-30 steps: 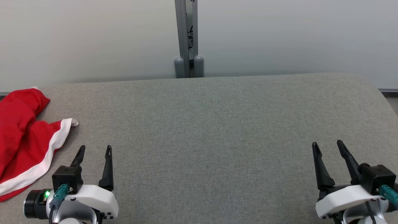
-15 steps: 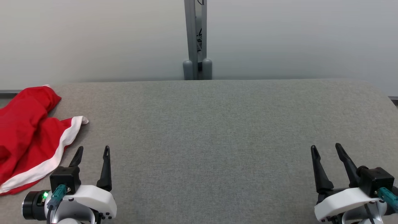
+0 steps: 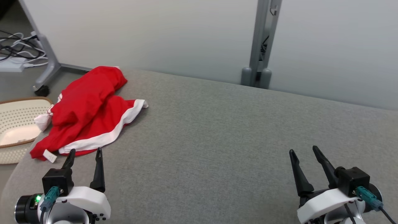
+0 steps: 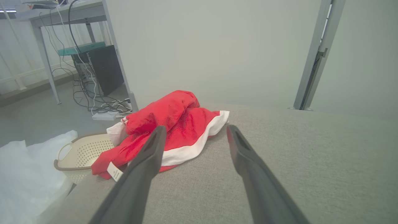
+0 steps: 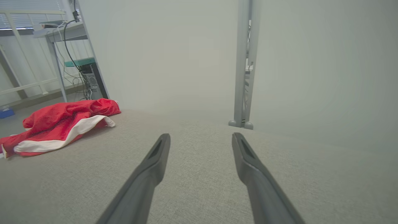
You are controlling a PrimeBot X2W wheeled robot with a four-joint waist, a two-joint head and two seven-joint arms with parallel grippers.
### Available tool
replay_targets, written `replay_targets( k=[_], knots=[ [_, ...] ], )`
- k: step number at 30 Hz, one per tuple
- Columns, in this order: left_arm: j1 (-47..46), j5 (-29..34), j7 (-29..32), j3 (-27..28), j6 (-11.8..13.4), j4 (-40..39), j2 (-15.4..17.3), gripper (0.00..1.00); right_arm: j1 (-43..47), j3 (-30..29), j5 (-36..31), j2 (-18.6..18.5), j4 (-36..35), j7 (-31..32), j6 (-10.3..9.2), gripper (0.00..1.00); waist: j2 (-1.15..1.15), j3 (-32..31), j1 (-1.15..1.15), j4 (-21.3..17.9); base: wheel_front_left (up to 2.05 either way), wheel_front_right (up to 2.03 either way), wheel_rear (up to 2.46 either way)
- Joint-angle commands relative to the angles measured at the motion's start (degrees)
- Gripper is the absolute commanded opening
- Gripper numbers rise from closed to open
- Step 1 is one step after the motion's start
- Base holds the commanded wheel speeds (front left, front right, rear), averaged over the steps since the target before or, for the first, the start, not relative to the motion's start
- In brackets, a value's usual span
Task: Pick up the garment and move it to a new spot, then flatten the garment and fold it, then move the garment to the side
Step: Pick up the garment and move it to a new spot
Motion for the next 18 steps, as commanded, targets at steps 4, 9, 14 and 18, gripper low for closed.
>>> replay_targets(
  k=[4,9,14,18],
  knots=[
    [1.2,-0.3,0.1,0.6,0.9,-1.0,0.9,1.0,-1.9,2.3,1.5,-0.3,1.9,-1.4,0.13,1.0,0.0,-0.8,0.0,6.5,0.0,0.0,0.0],
    [1.5,-0.7,0.4,0.8,1.1,-1.6,1.2,1.0,-2.8,3.5,2.0,-0.3,3.1,-2.0,0.13,1.0,0.0,-1.1,0.0,8.5,0.0,0.0,0.0],
    [1.6,-0.8,0.7,0.6,1.3,-2.0,1.3,1.0,-2.9,3.7,2.3,-0.3,4.3,-2.7,0.13,1.0,0.0,-1.3,0.0,9.9,0.0,0.0,0.0],
    [1.5,-0.9,0.9,0.4,1.4,-2.1,1.3,1.0,-3.2,4.0,2.4,-0.3,5.0,-3.0,0.13,1.0,0.0,-1.4,0.0,10.3,0.0,0.0,0.0]
  ],
)
